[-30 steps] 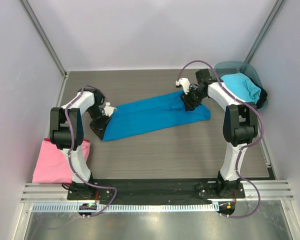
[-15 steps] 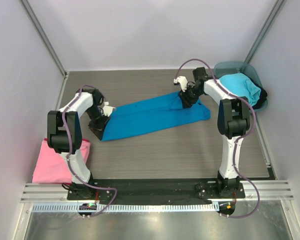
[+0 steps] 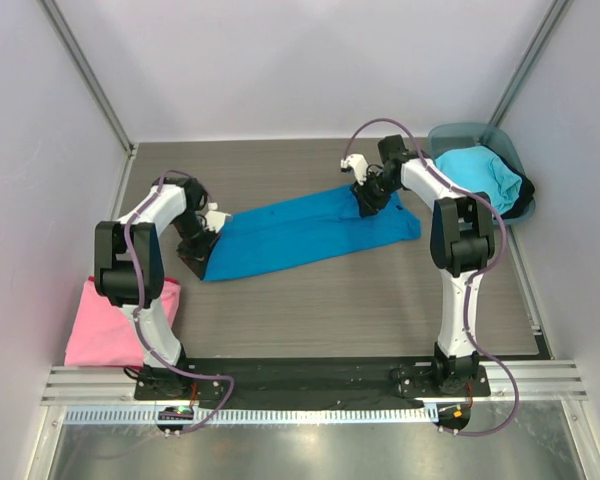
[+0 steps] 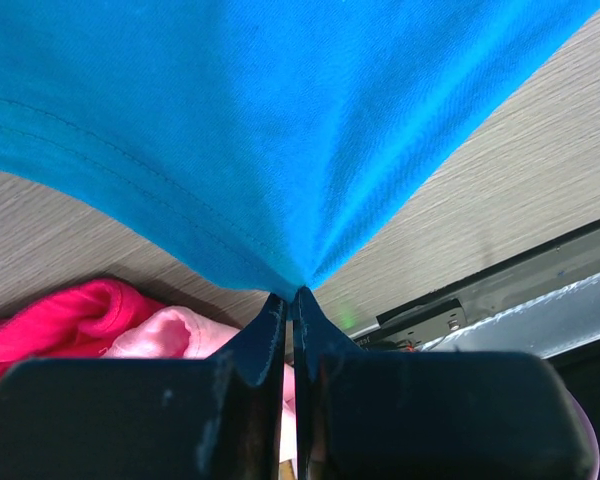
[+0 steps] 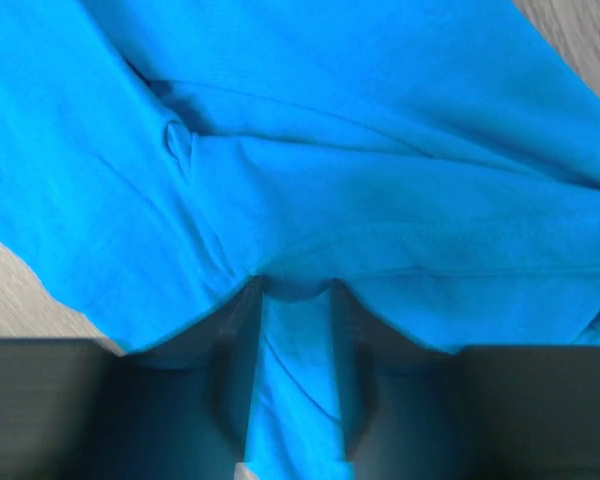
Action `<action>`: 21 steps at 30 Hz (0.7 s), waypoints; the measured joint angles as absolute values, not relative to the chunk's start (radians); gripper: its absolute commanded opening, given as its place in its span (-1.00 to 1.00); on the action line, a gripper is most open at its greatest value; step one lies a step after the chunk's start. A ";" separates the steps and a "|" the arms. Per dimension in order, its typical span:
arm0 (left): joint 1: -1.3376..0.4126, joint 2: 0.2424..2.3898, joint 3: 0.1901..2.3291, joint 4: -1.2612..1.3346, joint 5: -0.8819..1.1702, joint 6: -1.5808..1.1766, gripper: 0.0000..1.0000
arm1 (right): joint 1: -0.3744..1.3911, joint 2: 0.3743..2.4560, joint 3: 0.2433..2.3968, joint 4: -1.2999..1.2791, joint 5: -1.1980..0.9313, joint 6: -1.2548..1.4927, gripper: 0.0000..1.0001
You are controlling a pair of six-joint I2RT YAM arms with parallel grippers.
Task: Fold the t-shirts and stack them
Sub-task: Fold the tshirt
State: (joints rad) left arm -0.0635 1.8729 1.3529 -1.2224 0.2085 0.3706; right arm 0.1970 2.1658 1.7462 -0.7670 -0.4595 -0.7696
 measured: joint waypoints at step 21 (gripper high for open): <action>-0.076 1.872 1.342 -1.220 0.207 0.371 -0.90 | 0.295 2.285 2.099 -0.783 -0.476 -0.741 -0.25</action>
